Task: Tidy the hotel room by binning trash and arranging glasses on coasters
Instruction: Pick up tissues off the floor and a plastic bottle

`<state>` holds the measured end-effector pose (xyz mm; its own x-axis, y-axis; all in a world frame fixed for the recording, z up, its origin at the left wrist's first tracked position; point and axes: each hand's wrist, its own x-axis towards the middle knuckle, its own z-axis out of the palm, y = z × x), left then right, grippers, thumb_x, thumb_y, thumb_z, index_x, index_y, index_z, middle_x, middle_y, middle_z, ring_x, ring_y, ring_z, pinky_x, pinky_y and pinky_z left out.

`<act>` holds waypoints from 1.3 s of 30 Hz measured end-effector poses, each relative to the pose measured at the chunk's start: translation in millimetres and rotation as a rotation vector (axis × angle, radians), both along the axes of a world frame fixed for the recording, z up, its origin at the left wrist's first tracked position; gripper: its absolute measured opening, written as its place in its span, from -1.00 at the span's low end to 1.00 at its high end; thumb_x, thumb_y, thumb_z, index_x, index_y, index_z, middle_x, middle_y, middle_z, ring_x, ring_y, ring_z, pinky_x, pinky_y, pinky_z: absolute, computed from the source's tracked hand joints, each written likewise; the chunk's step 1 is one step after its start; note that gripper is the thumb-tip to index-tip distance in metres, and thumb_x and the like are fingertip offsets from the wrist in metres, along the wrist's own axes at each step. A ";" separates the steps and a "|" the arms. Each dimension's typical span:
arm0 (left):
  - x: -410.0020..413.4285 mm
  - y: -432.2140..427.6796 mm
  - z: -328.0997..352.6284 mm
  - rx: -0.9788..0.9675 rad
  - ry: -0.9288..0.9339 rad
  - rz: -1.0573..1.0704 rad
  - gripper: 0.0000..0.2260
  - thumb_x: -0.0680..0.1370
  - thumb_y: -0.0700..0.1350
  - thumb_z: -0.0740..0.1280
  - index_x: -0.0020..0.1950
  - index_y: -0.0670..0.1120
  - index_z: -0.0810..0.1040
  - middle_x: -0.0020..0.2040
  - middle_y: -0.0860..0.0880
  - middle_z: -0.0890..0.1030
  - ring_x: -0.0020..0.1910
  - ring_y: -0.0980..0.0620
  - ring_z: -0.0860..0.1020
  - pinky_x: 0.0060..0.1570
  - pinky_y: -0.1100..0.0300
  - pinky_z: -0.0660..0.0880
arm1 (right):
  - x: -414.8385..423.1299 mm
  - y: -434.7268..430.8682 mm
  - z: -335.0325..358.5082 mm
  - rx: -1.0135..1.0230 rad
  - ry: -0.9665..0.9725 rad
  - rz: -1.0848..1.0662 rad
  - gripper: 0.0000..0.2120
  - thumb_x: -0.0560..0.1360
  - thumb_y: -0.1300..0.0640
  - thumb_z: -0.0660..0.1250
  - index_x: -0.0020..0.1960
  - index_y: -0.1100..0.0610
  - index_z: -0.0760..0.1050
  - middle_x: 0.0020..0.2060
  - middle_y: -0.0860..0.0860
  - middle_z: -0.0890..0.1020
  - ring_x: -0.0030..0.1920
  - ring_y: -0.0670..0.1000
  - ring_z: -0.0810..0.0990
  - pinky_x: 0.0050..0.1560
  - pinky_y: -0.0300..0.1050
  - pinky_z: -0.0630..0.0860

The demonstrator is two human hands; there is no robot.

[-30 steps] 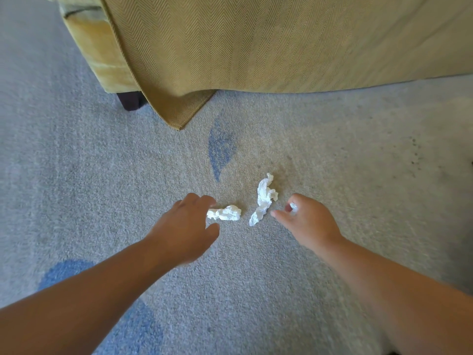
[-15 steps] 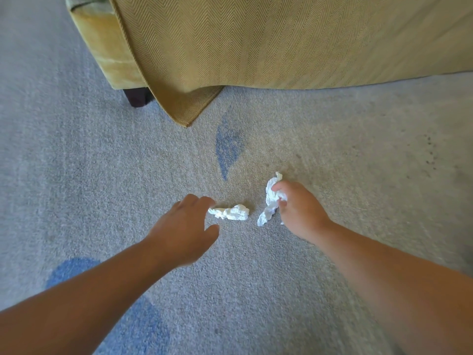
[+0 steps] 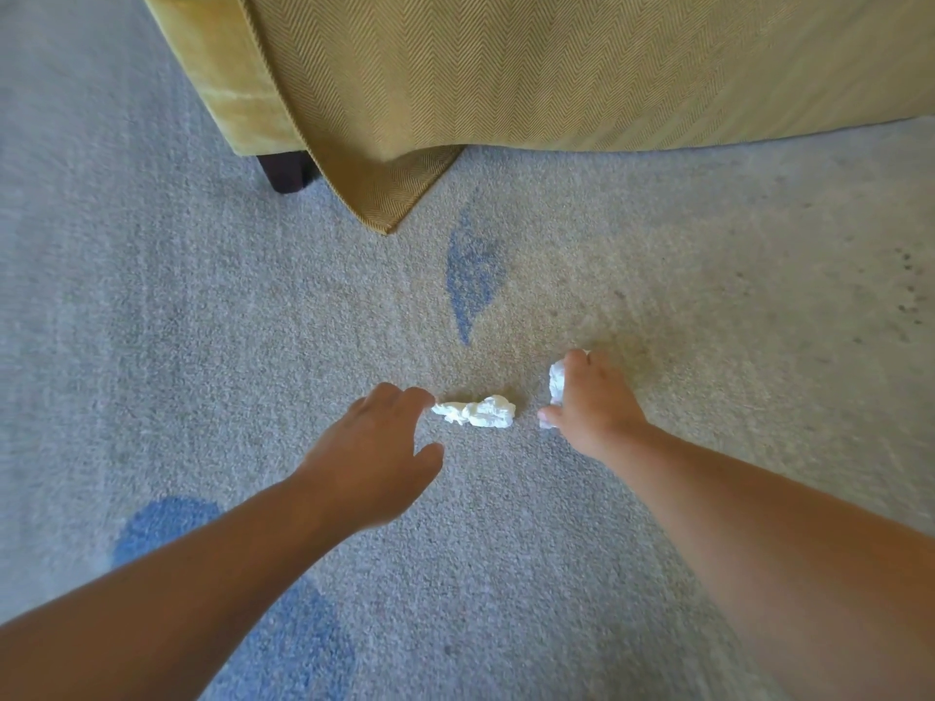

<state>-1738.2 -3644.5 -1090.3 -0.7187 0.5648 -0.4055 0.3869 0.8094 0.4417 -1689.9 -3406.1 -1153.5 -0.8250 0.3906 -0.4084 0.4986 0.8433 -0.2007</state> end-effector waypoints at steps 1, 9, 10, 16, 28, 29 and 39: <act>-0.2 -0.4 -0.1 -0.002 0.000 -0.001 -0.52 0.57 0.15 0.19 0.46 0.11 0.20 0.41 0.04 0.32 0.30 0.07 0.38 0.21 0.13 0.35 | -0.6 0.5 -0.5 -0.001 0.007 -0.002 -0.47 0.44 0.02 0.45 0.27 0.19 0.31 0.18 0.13 0.43 0.13 0.13 0.46 0.05 -0.08 0.42; -2.5 1.4 3.4 0.006 0.005 0.003 -0.53 0.57 0.14 0.18 0.46 0.10 0.21 0.41 0.03 0.32 0.30 0.06 0.38 0.21 0.13 0.35 | 3.4 3.4 6.6 -0.006 0.056 0.037 -0.70 0.52 0.11 0.36 0.16 0.20 0.38 0.09 0.10 0.39 -0.09 0.02 0.41 -0.09 -0.15 0.43; -2.4 1.9 4.2 0.009 0.006 0.003 -0.53 0.57 0.14 0.18 0.46 0.10 0.21 0.40 0.03 0.33 0.30 0.06 0.39 0.20 0.14 0.35 | 5.0 3.7 8.5 -0.012 0.081 0.046 -0.72 0.51 0.11 0.36 0.14 0.20 0.39 0.07 0.08 0.37 -0.08 0.01 0.41 -0.06 -0.17 0.44; -1.1 5.4 10.8 0.017 0.019 0.000 -0.54 0.57 0.15 0.18 0.45 0.10 0.22 0.39 0.04 0.34 0.26 0.06 0.41 0.15 0.14 0.38 | 14.8 1.8 24.1 -0.054 0.164 0.034 -0.85 0.50 0.18 0.31 0.01 0.12 0.37 -0.26 -0.05 0.44 -0.33 -0.06 0.41 -0.42 -0.19 0.24; 2.6 8.3 22.8 0.041 0.050 -0.014 -0.53 0.57 0.12 0.20 0.46 0.06 0.23 0.40 0.00 0.34 0.27 0.01 0.41 0.14 0.12 0.37 | 25.6 -11.7 56.1 -0.179 0.199 0.101 -0.72 0.45 -0.14 0.37 -0.22 0.05 0.43 -0.20 0.00 0.48 -0.33 0.00 0.49 -0.42 -0.16 0.34; 2.9 8.1 23.6 0.038 0.048 -0.014 -0.53 0.57 0.12 0.20 0.46 0.06 0.23 0.40 0.00 0.34 0.27 0.01 0.41 0.15 0.11 0.38 | 25.9 -14.1 59.6 -0.168 0.200 0.109 -0.65 0.42 -0.20 0.37 -0.27 0.07 0.43 -0.27 -0.02 0.48 -0.37 0.00 0.48 -0.42 -0.14 0.35; 1.8 1.5 27.0 0.029 0.054 -0.004 -0.53 0.57 0.12 0.21 0.46 0.07 0.23 0.41 0.00 0.33 0.28 0.01 0.40 0.18 0.06 0.42 | 21.2 -32.7 53.2 -0.223 0.180 0.100 -0.87 0.54 0.15 0.30 0.06 0.02 0.41 -0.34 -0.10 0.45 -0.50 -0.16 0.35 -0.60 -0.33 0.20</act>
